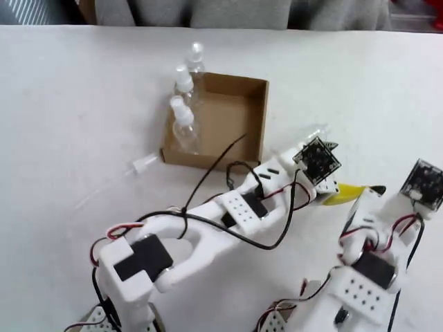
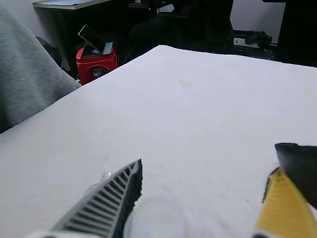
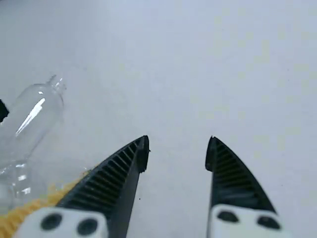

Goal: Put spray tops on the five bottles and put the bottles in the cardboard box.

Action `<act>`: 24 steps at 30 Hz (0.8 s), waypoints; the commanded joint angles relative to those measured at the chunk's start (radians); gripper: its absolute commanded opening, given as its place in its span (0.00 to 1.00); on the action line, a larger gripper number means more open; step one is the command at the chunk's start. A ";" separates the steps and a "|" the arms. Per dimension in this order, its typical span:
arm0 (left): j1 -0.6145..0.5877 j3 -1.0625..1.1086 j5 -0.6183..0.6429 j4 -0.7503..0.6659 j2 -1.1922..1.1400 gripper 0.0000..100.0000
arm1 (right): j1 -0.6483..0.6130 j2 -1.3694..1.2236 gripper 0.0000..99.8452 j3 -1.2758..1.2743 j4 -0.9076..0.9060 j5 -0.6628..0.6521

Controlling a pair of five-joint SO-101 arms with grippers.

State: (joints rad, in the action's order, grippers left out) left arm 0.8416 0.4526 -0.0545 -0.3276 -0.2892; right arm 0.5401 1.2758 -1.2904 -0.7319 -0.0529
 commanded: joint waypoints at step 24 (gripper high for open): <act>-0.064 -0.232 0.003 0.140 0.064 0.38 | -0.042 -0.714 0.28 0.015 0.435 -0.368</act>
State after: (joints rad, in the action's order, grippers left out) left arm 0.7925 0.3038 -0.0545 -0.1926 -0.2877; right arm 0.5401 0.4365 -1.2290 -0.3130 -0.3506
